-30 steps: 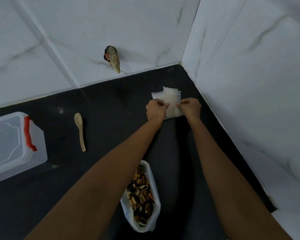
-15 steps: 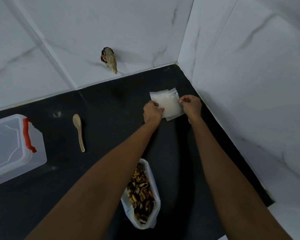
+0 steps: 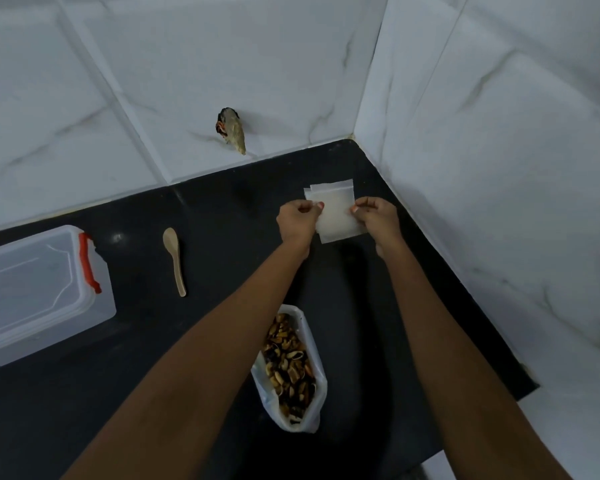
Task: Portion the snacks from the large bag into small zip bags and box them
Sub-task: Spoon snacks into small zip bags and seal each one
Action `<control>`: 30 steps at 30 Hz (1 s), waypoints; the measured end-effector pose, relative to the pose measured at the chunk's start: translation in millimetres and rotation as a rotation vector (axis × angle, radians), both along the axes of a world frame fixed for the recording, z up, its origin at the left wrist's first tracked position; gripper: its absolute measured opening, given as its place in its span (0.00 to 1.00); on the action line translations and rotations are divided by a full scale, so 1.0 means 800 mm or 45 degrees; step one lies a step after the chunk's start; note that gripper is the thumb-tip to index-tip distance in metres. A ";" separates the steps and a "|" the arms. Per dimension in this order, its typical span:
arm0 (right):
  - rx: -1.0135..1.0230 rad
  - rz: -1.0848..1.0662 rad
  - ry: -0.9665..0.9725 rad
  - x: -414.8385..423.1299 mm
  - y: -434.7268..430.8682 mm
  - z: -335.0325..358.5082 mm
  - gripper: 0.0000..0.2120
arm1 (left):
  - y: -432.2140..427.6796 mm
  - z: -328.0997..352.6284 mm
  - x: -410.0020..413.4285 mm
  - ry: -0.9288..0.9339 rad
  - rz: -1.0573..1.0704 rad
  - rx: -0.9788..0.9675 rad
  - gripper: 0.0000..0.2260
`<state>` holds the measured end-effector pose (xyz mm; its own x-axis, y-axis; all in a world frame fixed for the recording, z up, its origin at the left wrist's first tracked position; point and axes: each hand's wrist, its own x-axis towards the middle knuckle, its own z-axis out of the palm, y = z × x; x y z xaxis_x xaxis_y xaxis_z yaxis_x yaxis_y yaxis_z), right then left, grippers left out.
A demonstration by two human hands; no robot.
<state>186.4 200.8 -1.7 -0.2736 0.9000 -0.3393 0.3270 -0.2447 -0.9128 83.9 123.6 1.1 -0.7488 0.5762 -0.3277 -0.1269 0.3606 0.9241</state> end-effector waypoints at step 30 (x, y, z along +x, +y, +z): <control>0.087 0.743 -0.048 0.034 -0.373 0.056 0.05 | -0.403 0.050 0.015 0.723 -0.135 -0.154 0.19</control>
<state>213.5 -97.9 43.3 -0.7191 0.6244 -0.3050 0.4226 0.0444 -0.9052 96.0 -198.7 41.0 -0.7665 0.6411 0.0395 0.4184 0.4516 0.7880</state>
